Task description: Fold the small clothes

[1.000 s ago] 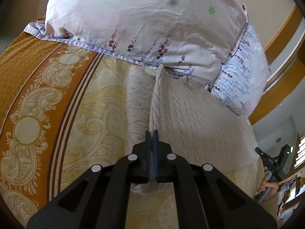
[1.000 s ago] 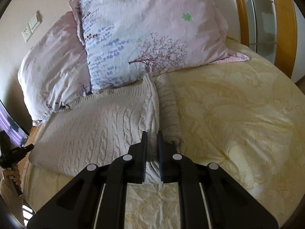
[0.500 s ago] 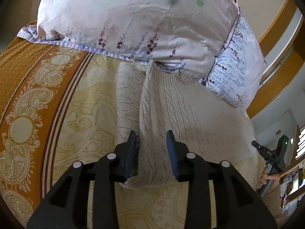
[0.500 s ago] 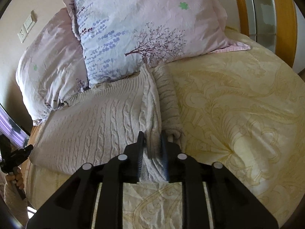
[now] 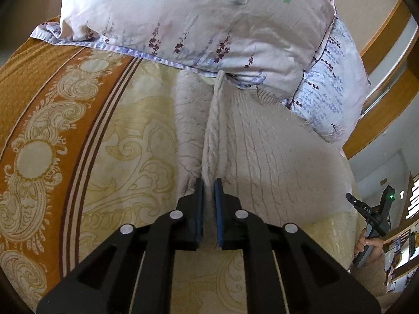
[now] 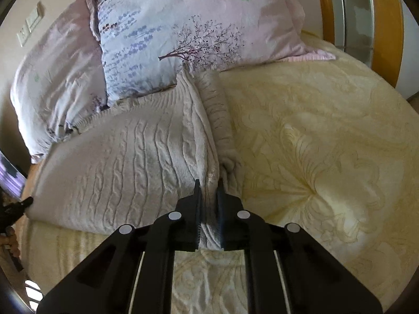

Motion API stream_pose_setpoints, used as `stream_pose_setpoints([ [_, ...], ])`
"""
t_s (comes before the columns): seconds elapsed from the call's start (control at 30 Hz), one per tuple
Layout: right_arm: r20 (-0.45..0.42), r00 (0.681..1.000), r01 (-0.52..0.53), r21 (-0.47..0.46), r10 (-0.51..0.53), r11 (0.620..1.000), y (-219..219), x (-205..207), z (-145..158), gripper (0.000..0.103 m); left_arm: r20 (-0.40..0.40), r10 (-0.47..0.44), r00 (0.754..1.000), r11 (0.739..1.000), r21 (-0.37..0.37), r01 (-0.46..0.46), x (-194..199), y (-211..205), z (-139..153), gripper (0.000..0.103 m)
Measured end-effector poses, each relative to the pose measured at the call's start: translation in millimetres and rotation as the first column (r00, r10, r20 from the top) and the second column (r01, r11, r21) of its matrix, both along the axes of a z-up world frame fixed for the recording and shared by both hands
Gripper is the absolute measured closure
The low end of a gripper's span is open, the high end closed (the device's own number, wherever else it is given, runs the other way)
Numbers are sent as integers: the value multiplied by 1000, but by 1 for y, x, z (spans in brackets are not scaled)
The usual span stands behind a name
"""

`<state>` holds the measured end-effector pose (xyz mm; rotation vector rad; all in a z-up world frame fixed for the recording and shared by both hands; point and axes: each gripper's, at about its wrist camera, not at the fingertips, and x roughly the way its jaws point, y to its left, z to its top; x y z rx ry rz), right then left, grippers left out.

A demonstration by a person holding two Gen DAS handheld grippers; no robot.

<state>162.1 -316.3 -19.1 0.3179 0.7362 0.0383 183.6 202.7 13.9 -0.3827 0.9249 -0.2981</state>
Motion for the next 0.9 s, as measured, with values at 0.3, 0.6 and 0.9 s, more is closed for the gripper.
stream_pose_setpoints([
  [0.3,100,995,-21,-84,30,996,26,2,45,59,145,11,989,999,37,-16,-4,-13,42,50],
  [0.6,4,985,-172,-154,175,973,91,62,29,59,88,-80,993,992,102,71,42,-78,26,44],
  [0.9,-8,989,-144,-169,145,975,89,49,22,57,42,-50,998,999,1,50,43,-57,11,45],
])
